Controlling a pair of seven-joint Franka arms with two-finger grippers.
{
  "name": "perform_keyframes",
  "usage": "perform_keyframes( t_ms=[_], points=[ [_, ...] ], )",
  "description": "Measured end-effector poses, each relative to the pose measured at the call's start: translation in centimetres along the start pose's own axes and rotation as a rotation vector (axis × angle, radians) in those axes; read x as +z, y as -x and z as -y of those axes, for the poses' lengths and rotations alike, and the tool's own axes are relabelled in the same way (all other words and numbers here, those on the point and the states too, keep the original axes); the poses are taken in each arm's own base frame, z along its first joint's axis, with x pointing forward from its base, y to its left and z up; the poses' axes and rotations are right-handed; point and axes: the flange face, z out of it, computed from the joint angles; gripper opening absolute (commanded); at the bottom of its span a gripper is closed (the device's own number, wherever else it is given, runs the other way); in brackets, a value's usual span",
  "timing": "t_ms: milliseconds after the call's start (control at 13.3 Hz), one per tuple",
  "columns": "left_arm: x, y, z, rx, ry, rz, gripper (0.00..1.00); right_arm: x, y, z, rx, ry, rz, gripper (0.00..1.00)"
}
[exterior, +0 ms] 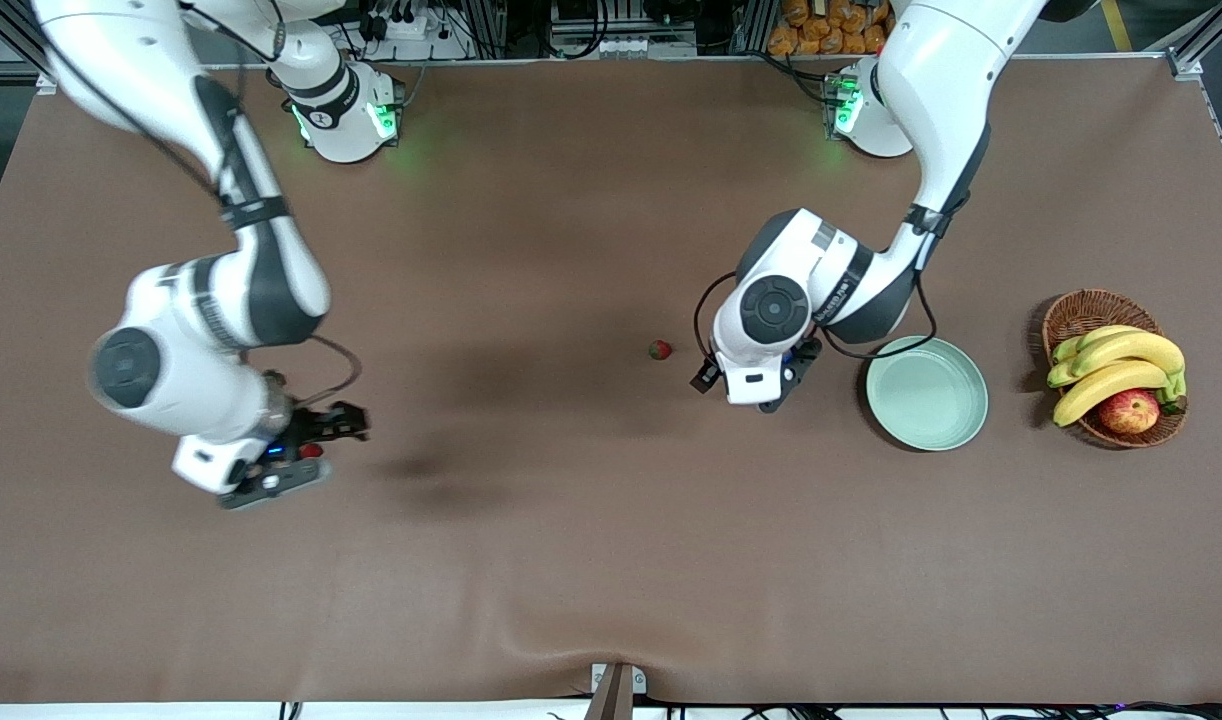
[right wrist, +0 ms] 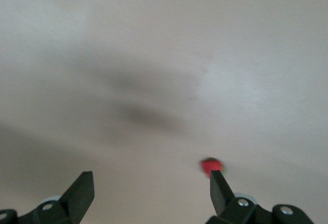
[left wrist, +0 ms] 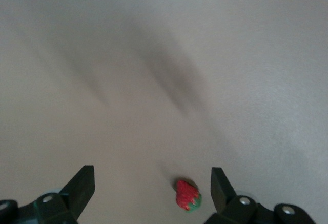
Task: Collect all strawberries into plate
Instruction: 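Grasp the strawberry with the left gripper while the right gripper reaches another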
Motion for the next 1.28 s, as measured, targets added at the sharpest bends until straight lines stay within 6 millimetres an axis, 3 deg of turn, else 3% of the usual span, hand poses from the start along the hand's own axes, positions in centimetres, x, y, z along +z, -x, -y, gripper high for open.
perform_keyframes(
  t_ms=[225, 376, 751, 1277],
  points=[
    [1.0, 2.8, 0.4, -0.171, -0.011, -0.011, 1.0, 2.0, 1.2, -4.4, -0.119, 0.0, 0.005, 1.0],
    [2.3, 4.6, 0.3, -0.254, 0.007, -0.011, 1.0, 3.6, 1.5, -5.8, -0.204, 0.0, 0.011, 1.0],
    [6.2, 6.3, -0.7, -0.43, 0.063, -0.034, 1.0, 6.9, 1.8, -6.1, -0.366, 0.056, 0.087, 1.0],
    [8.5, 8.2, -1.1, -0.53, 0.117, -0.015, 1.0, 11.8, 3.8, -5.3, -0.525, 0.088, 0.094, 1.0]
  ],
)
